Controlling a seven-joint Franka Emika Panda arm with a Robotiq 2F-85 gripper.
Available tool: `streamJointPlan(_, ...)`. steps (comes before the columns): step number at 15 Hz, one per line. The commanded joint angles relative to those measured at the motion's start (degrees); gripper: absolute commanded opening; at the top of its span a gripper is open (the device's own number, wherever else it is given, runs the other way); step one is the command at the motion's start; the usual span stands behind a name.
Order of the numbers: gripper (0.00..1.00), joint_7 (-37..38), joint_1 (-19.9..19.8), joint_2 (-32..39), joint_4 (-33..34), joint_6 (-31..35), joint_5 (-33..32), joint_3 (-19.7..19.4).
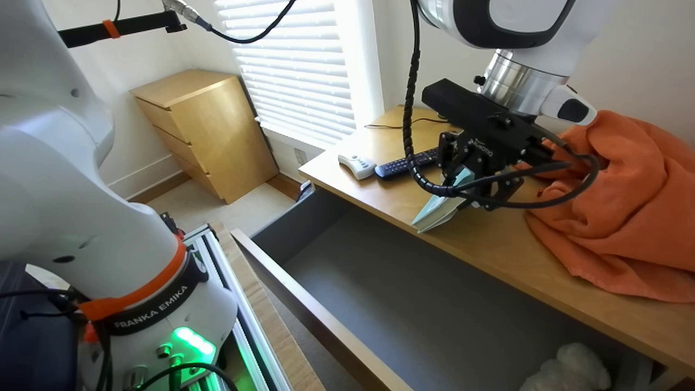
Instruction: Turn the book over
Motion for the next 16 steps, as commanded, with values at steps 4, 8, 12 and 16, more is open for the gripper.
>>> streamJointPlan(4, 0.17, 6.0, 2.3, -3.2, -1.9, 4.2, -10.6, 0.4)
streamJointPlan(8, 0.17, 13.3, 5.1, -5.5, -3.9, 5.8, -19.5, 0.9)
streamJointPlan(12, 0.17, 18.5, 6.7, -4.6, -4.9, 5.5, -23.0, 2.0)
streamJointPlan(16, 0.17, 22.6, 7.9, -4.0, -6.3, 6.8, -24.6, 2.6)
